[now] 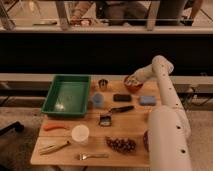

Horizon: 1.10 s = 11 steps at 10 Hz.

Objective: Wipe red bowl with towel

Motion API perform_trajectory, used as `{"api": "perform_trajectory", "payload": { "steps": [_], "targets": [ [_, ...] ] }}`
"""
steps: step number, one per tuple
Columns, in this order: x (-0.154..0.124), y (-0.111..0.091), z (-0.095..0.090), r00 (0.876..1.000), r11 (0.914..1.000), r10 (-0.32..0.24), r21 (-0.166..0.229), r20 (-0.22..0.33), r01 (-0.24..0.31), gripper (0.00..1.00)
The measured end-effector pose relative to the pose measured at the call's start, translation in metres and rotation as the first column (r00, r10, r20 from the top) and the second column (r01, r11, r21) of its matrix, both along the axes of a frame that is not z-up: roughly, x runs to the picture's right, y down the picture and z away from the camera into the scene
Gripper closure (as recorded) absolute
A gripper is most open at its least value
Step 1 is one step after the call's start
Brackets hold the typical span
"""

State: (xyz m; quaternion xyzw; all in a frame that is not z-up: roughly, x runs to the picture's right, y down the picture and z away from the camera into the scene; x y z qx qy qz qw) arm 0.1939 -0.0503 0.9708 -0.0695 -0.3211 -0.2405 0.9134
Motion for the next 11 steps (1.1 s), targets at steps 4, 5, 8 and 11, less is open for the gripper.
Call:
{"api": "perform_trajectory", "payload": {
  "steps": [4, 5, 8, 11],
  "targets": [
    [0.013, 0.006, -0.007, 0.999, 0.9994, 0.022, -0.025, -0.041, -0.023, 1.00],
    [0.016, 0.005, -0.008, 0.998, 0.9992, 0.025, -0.030, -0.054, -0.027, 1.00],
    [0.023, 0.008, -0.008, 0.995, 0.9987, 0.022, -0.044, -0.098, -0.027, 1.00],
    [0.036, 0.009, -0.003, 0.987, 0.9989, 0.005, -0.046, -0.158, -0.012, 1.00]
  ]
}}
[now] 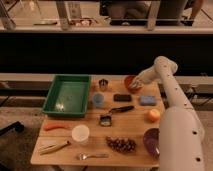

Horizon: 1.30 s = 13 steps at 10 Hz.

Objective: Wipe red bowl with towel

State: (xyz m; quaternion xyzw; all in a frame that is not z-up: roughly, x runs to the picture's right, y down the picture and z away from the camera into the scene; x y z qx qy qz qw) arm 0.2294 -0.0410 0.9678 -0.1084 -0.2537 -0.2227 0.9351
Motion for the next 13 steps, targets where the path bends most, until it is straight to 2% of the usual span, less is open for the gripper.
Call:
{"api": "perform_trajectory", "payload": {
  "steps": [2, 5, 10, 13],
  "targets": [
    [0.000, -0.002, 0.009, 1.000, 0.9997, -0.024, 0.005, -0.018, 0.024, 1.00],
    [-0.003, -0.008, 0.019, 0.998, 0.9978, -0.061, 0.025, -0.006, 0.061, 1.00],
    [-0.017, -0.025, 0.035, 0.989, 0.9828, -0.147, 0.114, 0.005, 0.145, 1.00],
    [-0.024, -0.027, 0.043, 0.987, 0.9772, -0.161, 0.142, 0.010, 0.158, 1.00]
  ]
}}
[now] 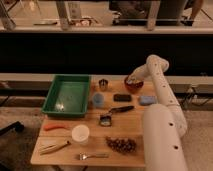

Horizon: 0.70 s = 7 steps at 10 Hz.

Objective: Wipe red bowl with towel

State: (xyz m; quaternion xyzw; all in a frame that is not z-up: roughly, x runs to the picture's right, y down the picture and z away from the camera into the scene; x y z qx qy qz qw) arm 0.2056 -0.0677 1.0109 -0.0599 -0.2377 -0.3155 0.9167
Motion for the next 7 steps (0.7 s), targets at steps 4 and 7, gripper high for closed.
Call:
{"api": "perform_trajectory", "payload": {
  "steps": [4, 7],
  "targets": [
    [-0.014, -0.001, -0.006, 0.996, 0.9982, 0.052, -0.033, 0.071, -0.050, 1.00],
    [-0.014, -0.002, -0.012, 0.992, 0.9960, 0.080, -0.046, 0.096, -0.076, 1.00]
  ]
}}
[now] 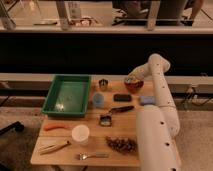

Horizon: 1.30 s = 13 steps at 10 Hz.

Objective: Wipe red bowl with towel

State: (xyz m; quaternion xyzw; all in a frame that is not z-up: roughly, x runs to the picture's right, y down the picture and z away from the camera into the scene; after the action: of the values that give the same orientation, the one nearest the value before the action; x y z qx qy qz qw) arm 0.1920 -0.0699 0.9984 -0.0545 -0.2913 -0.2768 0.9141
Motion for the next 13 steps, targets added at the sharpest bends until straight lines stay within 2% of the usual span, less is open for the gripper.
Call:
{"api": "perform_trajectory", "payload": {
  "steps": [1, 2, 6, 9, 10, 12, 13],
  "targets": [
    [-0.001, -0.001, -0.005, 1.000, 0.9995, 0.026, -0.018, 0.007, -0.026, 1.00],
    [0.000, 0.000, -0.014, 0.999, 0.9972, 0.051, -0.056, 0.008, -0.050, 1.00],
    [0.007, 0.037, -0.039, 0.997, 0.9847, 0.079, -0.157, 0.011, -0.076, 1.00],
    [0.004, 0.049, -0.043, 0.997, 0.9779, 0.076, -0.196, 0.013, -0.072, 1.00],
    [0.008, 0.049, -0.042, 0.997, 0.9808, 0.074, -0.181, 0.000, -0.073, 0.94],
    [0.014, 0.041, -0.043, 0.998, 0.9913, 0.060, -0.116, -0.024, -0.062, 0.80],
    [0.016, 0.036, -0.043, 0.998, 0.9954, 0.046, -0.083, -0.037, -0.049, 0.81]
  ]
}}
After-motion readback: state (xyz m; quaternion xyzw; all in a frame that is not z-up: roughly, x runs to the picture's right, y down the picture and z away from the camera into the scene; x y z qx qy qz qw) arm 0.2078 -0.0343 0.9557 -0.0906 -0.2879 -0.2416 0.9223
